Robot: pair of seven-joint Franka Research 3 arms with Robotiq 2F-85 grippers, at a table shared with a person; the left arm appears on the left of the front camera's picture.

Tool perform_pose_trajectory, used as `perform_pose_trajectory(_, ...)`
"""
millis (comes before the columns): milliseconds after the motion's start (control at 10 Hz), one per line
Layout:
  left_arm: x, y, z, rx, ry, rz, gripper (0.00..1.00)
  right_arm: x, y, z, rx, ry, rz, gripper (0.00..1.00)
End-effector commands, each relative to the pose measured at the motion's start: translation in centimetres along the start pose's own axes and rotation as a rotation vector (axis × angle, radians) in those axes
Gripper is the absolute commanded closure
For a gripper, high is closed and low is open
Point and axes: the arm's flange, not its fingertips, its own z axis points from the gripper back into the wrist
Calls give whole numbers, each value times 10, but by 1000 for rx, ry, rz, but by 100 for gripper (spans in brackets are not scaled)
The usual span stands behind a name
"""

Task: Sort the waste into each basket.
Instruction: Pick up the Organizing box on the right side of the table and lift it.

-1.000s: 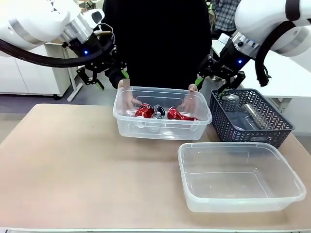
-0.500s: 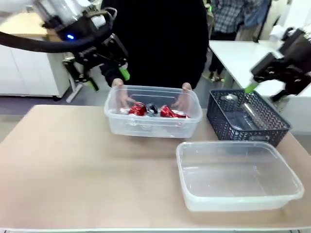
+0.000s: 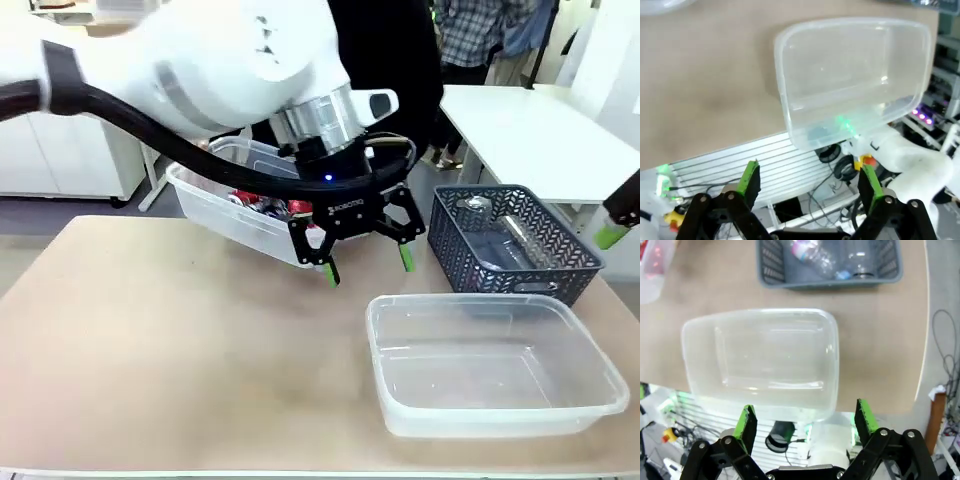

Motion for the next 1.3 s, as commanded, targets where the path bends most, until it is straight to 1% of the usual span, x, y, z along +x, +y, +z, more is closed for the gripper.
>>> perform_pose_trajectory(0, -19, 42, 52, 2, -45, 20, 0, 4, 9, 4, 32, 7, -12, 0)
perform_pose_trajectory(100, -19, 42, 52, 2, -45, 20, 0, 4, 9, 4, 32, 7, -12, 0)
perform_pose_trajectory(200, 1, 11, 16, -2, -13, 14, 0, 1, 2, 0, 5, 1, 3, 0)
perform_pose_trajectory(300, 3, 10, -3, 36, -52, 11, 0, 11, -4, -25, -24, 59, 14, 0)
perform_pose_trajectory(400, 6, 2, -30, 73, -22, -6, 0, 11, -18, -53, -62, 141, -7, 0)
perform_pose_trajectory(600, 14, -16, -72, 155, -23, -4, 0, -3, -39, -102, -80, 260, -38, 0)
perform_pose_trajectory(700, 16, -24, -89, 212, -26, -6, 0, -10, -47, -128, -39, 319, -34, 0)
perform_pose_trajectory(800, 16, -29, -101, 247, -24, -4, 0, -17, -55, -150, -48, 371, -71, 0)
perform_pose_trajectory(900, 15, -34, -113, 261, -6, -15, 0, -26, -60, -167, -23, 409, -83, 0)
perform_pose_trajectory(1000, 15, -35, -126, 308, -44, 6, 0, -33, -62, -180, -22, 433, -102, 0)
perform_pose_trajectory(1100, 15, -35, -140, 355, -62, 21, 0, -38, -64, -194, 14, 445, -105, 0)
perform_pose_trajectory(1200, 13, -34, -150, 381, -71, 26, 0, -42, -66, -202, 11, 444, -128, 0)
